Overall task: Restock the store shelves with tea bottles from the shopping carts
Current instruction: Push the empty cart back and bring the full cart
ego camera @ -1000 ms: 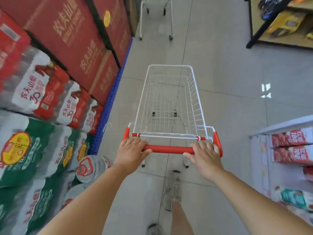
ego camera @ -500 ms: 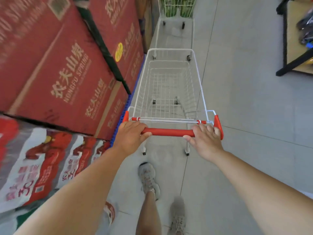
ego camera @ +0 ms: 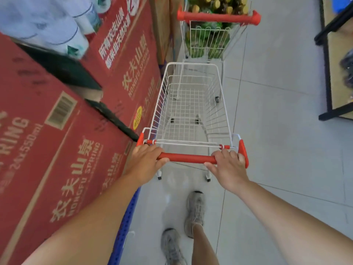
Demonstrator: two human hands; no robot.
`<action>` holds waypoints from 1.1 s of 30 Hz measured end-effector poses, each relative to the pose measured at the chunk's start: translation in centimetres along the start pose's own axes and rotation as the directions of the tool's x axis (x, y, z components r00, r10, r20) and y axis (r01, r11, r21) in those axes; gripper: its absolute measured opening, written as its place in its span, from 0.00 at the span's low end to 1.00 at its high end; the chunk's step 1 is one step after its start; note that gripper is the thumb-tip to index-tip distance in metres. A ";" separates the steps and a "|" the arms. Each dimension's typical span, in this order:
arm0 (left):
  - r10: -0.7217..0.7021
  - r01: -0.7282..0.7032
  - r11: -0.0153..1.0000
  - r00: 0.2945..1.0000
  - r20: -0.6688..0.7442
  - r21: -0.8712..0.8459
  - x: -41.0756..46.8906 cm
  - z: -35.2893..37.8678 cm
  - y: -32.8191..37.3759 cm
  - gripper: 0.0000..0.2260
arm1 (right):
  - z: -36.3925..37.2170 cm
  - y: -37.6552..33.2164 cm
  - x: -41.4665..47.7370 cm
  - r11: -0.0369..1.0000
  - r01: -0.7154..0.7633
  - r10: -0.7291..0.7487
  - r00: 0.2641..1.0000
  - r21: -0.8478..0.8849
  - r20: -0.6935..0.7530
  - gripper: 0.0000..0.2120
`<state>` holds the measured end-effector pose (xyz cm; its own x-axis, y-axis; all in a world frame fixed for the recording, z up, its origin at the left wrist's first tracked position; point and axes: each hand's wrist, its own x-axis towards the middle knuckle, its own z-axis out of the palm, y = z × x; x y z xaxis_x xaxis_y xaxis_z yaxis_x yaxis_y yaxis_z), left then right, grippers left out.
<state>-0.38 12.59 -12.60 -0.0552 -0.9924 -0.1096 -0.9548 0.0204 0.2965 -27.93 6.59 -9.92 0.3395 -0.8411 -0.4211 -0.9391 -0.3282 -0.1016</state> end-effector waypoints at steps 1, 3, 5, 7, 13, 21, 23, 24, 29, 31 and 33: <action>-0.005 0.005 1.000 1.000 0.000 0.001 1.1 -0.4 -0.4 0.22 | -0.6 -0.2 1.2 1.000 0.008 -0.008 1.000 0.001 -0.003 0.23; -0.026 0.026 1.000 1.000 0.001 -0.001 3.3 -1.1 -1.3 0.23 | -1.8 -0.3 3.6 1.000 0.012 -0.012 1.000 0.003 0.010 0.23; -0.049 0.049 0.999 0.999 0.022 -0.007 4.9 -1.4 -2.2 0.23 | -2.5 -0.4 5.7 1.000 0.023 -0.023 0.999 0.006 0.028 0.23; -0.075 0.075 0.997 0.997 0.022 -0.005 6.4 -1.8 -3.1 0.23 | -3.3 -0.7 7.5 0.999 0.044 -0.044 0.999 0.014 0.020 0.23; -0.104 0.106 0.994 0.991 0.083 -0.024 9.6 -3.0 -5.1 0.22 | -5.2 -1.7 11.0 0.999 0.036 -0.037 0.998 0.022 0.044 0.25; -0.194 0.212 0.975 0.962 0.193 -0.073 10.9 -4.9 -4.6 0.21 | -7.3 -1.9 12.1 0.981 -0.033 -0.004 0.981 0.189 0.194 0.26; -0.249 0.280 0.951 0.945 0.212 -0.129 11.7 -5.7 -3.3 0.25 | -8.4 -1.3 12.8 0.918 -0.095 0.011 0.977 0.384 0.215 0.22; -0.271 0.310 0.935 0.937 0.219 -0.171 12.4 -6.2 -2.5 0.26 | -9.1 -0.9 13.3 0.856 -0.131 0.029 0.978 0.501 0.207 0.21; -0.343 0.408 0.835 0.910 0.231 -0.370 20.1 -8.4 3.9 0.17 | -14.0 4.1 17.4 0.676 -0.161 0.080 0.986 0.719 0.145 0.17; -0.363 0.419 0.813 0.907 0.211 -0.403 24.2 -8.8 6.7 0.17 | -16.1 7.3 19.7 0.696 -0.121 0.043 0.991 0.708 0.126 0.17; -0.400 0.444 0.787 0.896 0.193 -0.429 28.2 -9.1 9.4 0.18 | -18.4 10.5 22.5 0.737 -0.076 0.002 0.994 0.671 0.111 0.17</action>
<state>-8.25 -16.34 -4.28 0.2765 -0.8738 -0.4001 -0.6503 -0.4767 0.5915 -29.20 -23.70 -3.92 0.3296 -0.7889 -0.5187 -0.7538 0.1109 -0.6477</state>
